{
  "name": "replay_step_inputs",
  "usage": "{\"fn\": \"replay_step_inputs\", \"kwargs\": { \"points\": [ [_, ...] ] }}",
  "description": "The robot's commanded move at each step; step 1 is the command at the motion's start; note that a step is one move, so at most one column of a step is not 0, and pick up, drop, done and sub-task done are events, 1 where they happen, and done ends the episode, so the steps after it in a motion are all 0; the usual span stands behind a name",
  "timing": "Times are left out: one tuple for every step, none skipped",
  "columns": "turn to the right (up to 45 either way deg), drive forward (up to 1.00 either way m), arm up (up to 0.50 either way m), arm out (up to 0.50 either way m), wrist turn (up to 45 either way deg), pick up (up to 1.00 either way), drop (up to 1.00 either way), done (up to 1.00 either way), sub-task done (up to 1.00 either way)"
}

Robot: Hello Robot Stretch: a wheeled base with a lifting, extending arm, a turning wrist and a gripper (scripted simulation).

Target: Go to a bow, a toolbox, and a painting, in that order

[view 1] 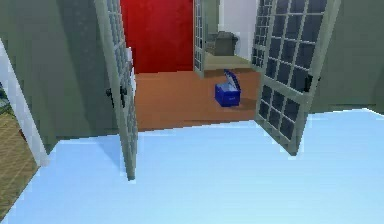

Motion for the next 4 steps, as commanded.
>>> {"fn": "replay_step_inputs", "kwargs": {
  "points": [
    [0.0, 0.5, 0.0, 0.0, 0.0, 0.0, 0.0, 0.0, 0.0],
    [-45.0, 0.0, 0.0, 0.0, 0.0, 0.0, 0.0, 0.0, 0.0],
    [-15.0, 0.0, 0.0, 0.0, 0.0, 0.0, 0.0, 0.0, 0.0],
    [0.0, 1.0, 0.0, 0.0, 0.0, 0.0, 0.0, 0.0, 0.0]
  ]
}}
